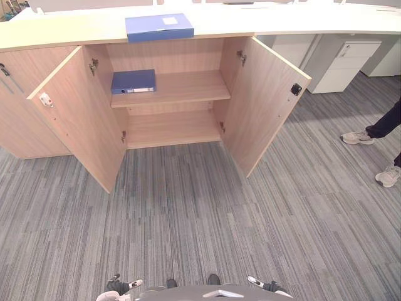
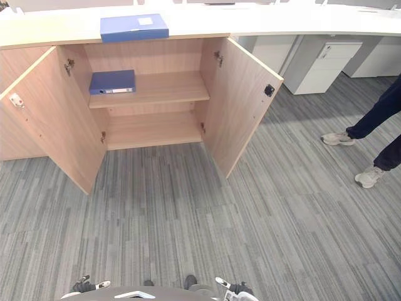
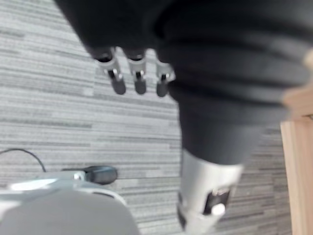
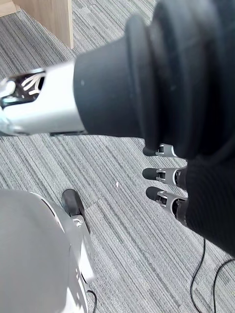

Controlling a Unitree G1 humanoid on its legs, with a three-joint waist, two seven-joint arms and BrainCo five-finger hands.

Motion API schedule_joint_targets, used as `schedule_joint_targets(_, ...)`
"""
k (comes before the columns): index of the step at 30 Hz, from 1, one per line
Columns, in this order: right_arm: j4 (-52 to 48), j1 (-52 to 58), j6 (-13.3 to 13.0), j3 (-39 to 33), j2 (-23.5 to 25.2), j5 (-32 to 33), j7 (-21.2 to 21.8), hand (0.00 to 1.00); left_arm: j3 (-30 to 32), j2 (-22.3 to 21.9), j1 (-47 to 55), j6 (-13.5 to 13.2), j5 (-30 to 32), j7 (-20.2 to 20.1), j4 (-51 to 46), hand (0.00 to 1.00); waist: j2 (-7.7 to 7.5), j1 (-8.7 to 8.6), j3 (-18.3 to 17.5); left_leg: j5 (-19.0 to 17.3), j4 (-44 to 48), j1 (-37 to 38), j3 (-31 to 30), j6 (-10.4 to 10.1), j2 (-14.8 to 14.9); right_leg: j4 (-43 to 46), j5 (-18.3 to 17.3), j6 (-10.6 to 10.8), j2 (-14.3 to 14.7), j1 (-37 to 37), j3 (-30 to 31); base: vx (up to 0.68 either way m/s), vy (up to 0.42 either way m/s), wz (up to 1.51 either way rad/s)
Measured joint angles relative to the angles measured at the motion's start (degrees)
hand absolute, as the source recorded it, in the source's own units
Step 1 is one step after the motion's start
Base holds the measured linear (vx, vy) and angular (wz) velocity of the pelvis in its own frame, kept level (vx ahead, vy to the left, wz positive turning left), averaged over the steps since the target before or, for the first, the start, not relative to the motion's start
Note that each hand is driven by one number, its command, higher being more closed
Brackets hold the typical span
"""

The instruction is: Walk over to the cabinet, pick up the folder, carry it to the office cabinet, place the folder inside the office cabinet, then close the office cabinet door

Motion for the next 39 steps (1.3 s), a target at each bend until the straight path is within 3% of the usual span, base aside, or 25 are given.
schedule_joint_targets(5, 0.05, -1.26, 0.43, 1.65, -0.08, -2.22, -0.14, 0.00, -0.21, 0.40, -0.60, 0.00, -0.02, 0.72, -0.11, 0.00, -0.66, 0.62, 0.12, -0.52, 0.50, -2.35, 1.56, 0.08, 0.08, 0.03, 0.43, 0.22, 0.10, -2.86, 1.62, 0.00, -0.010, -0.15)
schedule_joint_targets(7, 0.02, -1.77, 0.51, 1.65, 0.00, -2.22, -0.23, 0.00, -0.20, 0.76, -1.00, 0.00, -0.02, 0.72, -0.11, 0.00, -1.15, 0.68, 0.44, -2.37, 3.50, -4.41, 2.09, 0.26, 0.10, 0.27, 0.43, 0.40, -0.10, -3.75, 2.13, 0.01, 0.008, -0.22)
schedule_joint_targets(9, -0.22, -2.39, 0.52, 1.61, 0.05, -2.21, -0.59, 0.00, -0.18, 1.00, -1.33, 0.00, -0.05, 0.73, -0.36, 0.00, -1.06, 1.02, 1.03, -6.60, 9.19, -7.13, 2.98, 0.57, 0.67, 3.50, -1.56, 1.00, -0.23, -5.59, 3.07, 0.03, 0.025, -0.23)
schedule_joint_targets(13, -0.68, -2.63, 0.49, 1.29, 0.01, -2.22, -0.59, 0.00, -0.30, 0.75, -1.57, 0.00, -0.17, 0.76, -0.61, 0.00, -0.34, 0.81, 1.91, -12.24, 16.18, -9.04, 3.13, 1.78, 1.10, 19.61, -8.76, 3.40, -1.46, -11.77, 1.90, 0.06, 0.064, -0.03)
schedule_joint_targets(15, -1.51, -2.76, 0.37, 1.01, -0.08, -2.19, -0.60, 0.00, -0.29, 0.36, -2.37, 0.02, -0.19, 0.95, -0.59, 0.00, 0.17, 0.73, 3.09, -12.74, 16.69, -6.48, 2.81, 2.79, 0.96, 37.50, -10.67, 2.46, -3.05, -19.13, -1.16, 0.17, 0.087, 0.05)
schedule_joint_targets(18, -1.91, -2.57, 0.32, 1.08, 0.09, -2.18, -0.66, 0.00, -0.17, 0.52, -2.79, 0.02, -0.19, 1.20, -0.62, 0.00, 0.12, 0.27, 3.63, -13.85, 15.20, -2.44, 0.89, 2.86, 1.08, 43.56, -16.37, 2.01, -3.04, -21.66, -4.02, 0.25, 0.034, 0.28)
schedule_joint_targets(21, -2.00, -2.61, 0.19, 1.01, -0.13, -2.18, -0.69, 0.00, -0.15, 0.02, -4.40, 0.01, -0.19, 1.27, -0.61, 0.00, 0.82, -0.59, 4.11, -13.88, 11.36, 0.78, -1.81, 2.27, 1.83, 36.90, -16.77, 0.59, -1.76, -25.32, -6.75, 0.37, -0.061, 0.49)
schedule_joint_targets(22, -2.52, -2.50, 0.24, 0.90, -0.25, -2.18, -0.70, 0.00, -0.17, -0.42, -4.67, 0.00, -0.18, 1.22, -0.61, 0.00, 1.44, -1.30, 4.46, -14.23, 10.06, 2.32, -3.01, 1.29, 2.43, 31.05, -14.04, -0.39, -0.58, -25.92, -6.82, 0.40, -0.089, 0.53)
schedule_joint_targets(24, -2.80, -0.91, 0.30, 0.49, -0.02, -2.19, -0.69, 0.00, -0.11, -0.72, -4.43, -0.03, -0.19, 1.11, -0.56, 0.00, 1.03, -1.84, 4.30, -15.19, 8.51, 4.85, -4.49, -0.87, 2.47, 24.24, -8.18, -1.29, 0.05, -25.68, -4.94, 0.41, -0.129, 0.59)
schedule_joint_targets(25, -2.78, -0.13, 0.36, 0.31, 0.42, -2.19, -0.68, 0.00, 0.44, -1.01, -4.43, -0.04, -0.16, 1.08, -0.55, 0.00, 0.83, -1.97, 4.19, -15.78, 8.37, 5.94, -5.06, -1.79, 2.55, 24.35, -4.55, -2.26, -0.29, -25.35, -4.79, 0.60, -0.215, 0.56)
schedule_joint_targets(26, -2.89, 0.23, 0.44, -1.32, 0.40, -2.17, -0.71, 0.00, 2.28, -2.49, -4.57, -0.18, -0.15, 1.03, -0.63, 0.00, 2.04, -2.03, 4.03, -16.23, 9.08, 7.42, -4.62, -3.16, 4.45, 26.07, -4.02, -3.42, 0.54, -24.43, -6.11, 0.51, -0.214, 0.41)
schedule_joint_targets(28, -3.32, 0.03, 0.33, -1.40, 0.23, -2.17, -0.73, 0.00, 4.34, -4.96, -4.75, -0.72, -0.17, 0.75, -1.06, 0.00, 3.04, -2.11, 4.17, -15.53, 15.16, 4.94, -3.05, -5.23, 5.70, 25.92, -6.15, -4.93, 1.21, -23.08, -6.82, 0.48, -0.210, 0.20)
schedule_joint_targets(30, -5.06, 0.41, 0.46, -0.69, 0.06, -2.08, -0.80, 0.00, 8.71, -6.65, -4.80, -0.75, -0.15, 0.68, -3.13, 0.00, 3.48, -2.36, 4.74, -14.11, 37.50, -3.51, 0.22, -6.72, 9.24, 22.51, -8.20, -5.81, 2.26, -17.39, -7.19, 0.45, -0.195, 0.17)
schedule_joint_targets(31, -5.52, 0.57, 0.40, -0.45, 0.06, -2.15, -0.82, 0.00, 9.49, -6.89, -4.76, -0.75, -0.15, 0.68, -3.55, 0.00, 3.48, -2.31, 5.05, -14.19, 43.39, -5.30, 1.66, -6.65, 10.80, 21.68, -8.72, -5.97, 2.74, -15.41, -7.20, 0.44, -0.194, 0.07)
schedule_joint_targets(32, -5.94, 1.31, 0.27, 0.08, -0.01, -2.04, -0.83, 0.00, 10.85, -7.14, -4.65, -0.73, -0.19, 0.70, -4.97, 0.00, 3.22, -1.28, 5.57, -15.23, 55.30, -9.57, 5.66, -6.06, 15.46, 20.36, -10.77, -6.49, 3.56, -10.39, -7.08, 0.32, -0.138, -0.05)
schedule_joint_targets(36, -7.42, 2.25, 0.30, 0.51, -0.13, -1.90, -1.01, 0.00, 11.00, -7.96, -4.79, -0.83, -0.19, 0.70, -6.83, 0.00, 2.90, 0.20, 5.45, -16.79, 55.15, -17.71, 9.70, -5.32, 18.59, 18.20, -12.48, -5.93, 3.56, -5.29, -5.64, 0.28, -0.046, -0.19)
schedule_joint_targets(38, -7.46, 2.10, 0.29, 0.37, -0.06, -1.89, -1.03, 0.00, 10.97, -7.99, -4.83, -1.26, -0.18, 0.68, -7.31, 0.00, 2.68, 0.91, 5.34, -16.99, 47.67, -20.18, 11.23, -5.08, 17.92, 16.09, -12.31, -5.23, 2.82, -2.90, -4.43, 0.31, 0.089, -0.33)
schedule_joint_targets(39, -7.43, 1.78, 0.32, 0.34, 0.16, -1.89, -1.08, 0.00, 10.94, -8.06, -5.02, -1.33, -0.18, 0.68, -7.32, 0.00, 2.32, 1.06, 5.27, -16.37, 40.08, -21.79, 10.99, -5.36, 16.25, 14.31, -12.34, -4.14, 1.72, -0.74, -3.77, 0.30, 0.139, -0.20)
